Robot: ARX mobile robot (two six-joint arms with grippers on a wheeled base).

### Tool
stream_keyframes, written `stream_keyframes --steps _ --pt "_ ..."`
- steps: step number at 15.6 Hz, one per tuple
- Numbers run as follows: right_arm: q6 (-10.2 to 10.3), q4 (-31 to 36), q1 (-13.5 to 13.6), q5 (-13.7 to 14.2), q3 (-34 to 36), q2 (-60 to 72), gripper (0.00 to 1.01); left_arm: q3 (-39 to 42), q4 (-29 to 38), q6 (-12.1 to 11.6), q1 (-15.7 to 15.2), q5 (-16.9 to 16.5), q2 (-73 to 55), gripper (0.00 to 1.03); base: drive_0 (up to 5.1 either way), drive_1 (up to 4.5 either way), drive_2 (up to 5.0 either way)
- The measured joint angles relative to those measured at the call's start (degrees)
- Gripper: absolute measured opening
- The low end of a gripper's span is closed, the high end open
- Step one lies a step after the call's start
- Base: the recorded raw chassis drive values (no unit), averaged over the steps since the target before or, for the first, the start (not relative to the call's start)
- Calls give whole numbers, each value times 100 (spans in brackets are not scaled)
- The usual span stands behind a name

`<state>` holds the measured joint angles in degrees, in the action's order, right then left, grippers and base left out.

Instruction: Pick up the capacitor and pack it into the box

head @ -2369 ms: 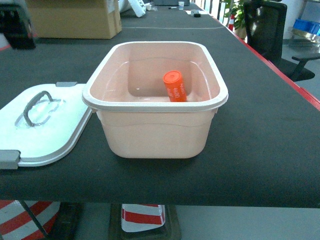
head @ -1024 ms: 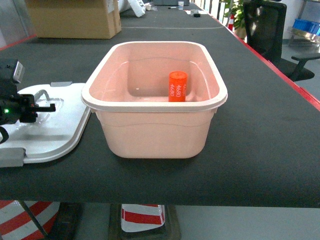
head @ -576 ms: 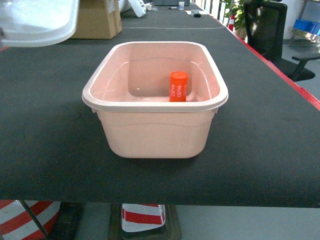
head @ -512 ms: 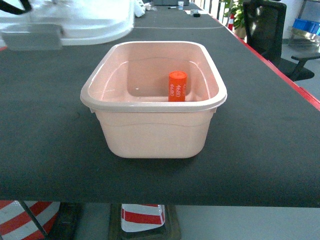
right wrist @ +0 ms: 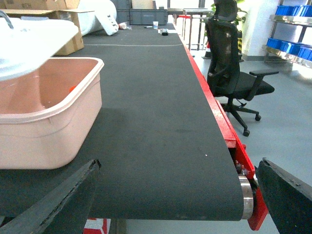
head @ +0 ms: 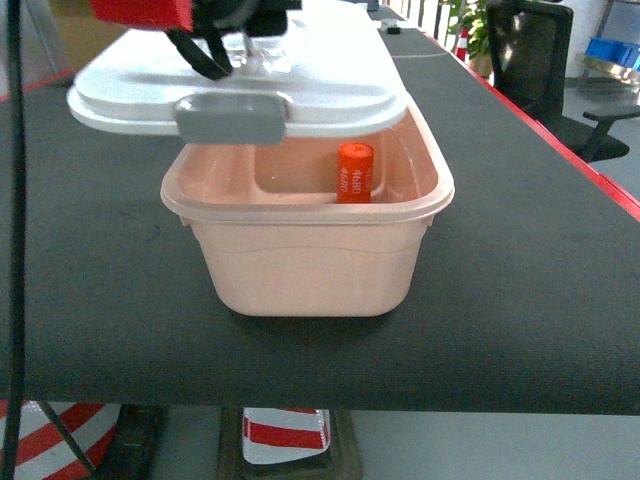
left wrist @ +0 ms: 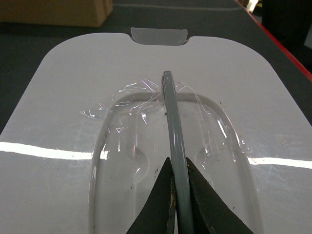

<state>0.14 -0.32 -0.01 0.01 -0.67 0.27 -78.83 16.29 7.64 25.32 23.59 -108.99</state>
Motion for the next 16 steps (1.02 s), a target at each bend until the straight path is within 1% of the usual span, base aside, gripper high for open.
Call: stream_keyframes --steps 4,6,9,16 --pt "0 2 0 0 0 0 98 -214 -96 20 420 179 -446 2 0 0 0" --pt "0 0 0 2 0 0 98 -382 -120 74 498 219 -601 2 0 0 0" --pt "0 2 0 0 0 0 98 -476 -203 146 507 323 -785 2 0 0 0" --pt "0 2 0 0 0 0 98 -391 -142 149 481 348 -866 2 0 0 0"
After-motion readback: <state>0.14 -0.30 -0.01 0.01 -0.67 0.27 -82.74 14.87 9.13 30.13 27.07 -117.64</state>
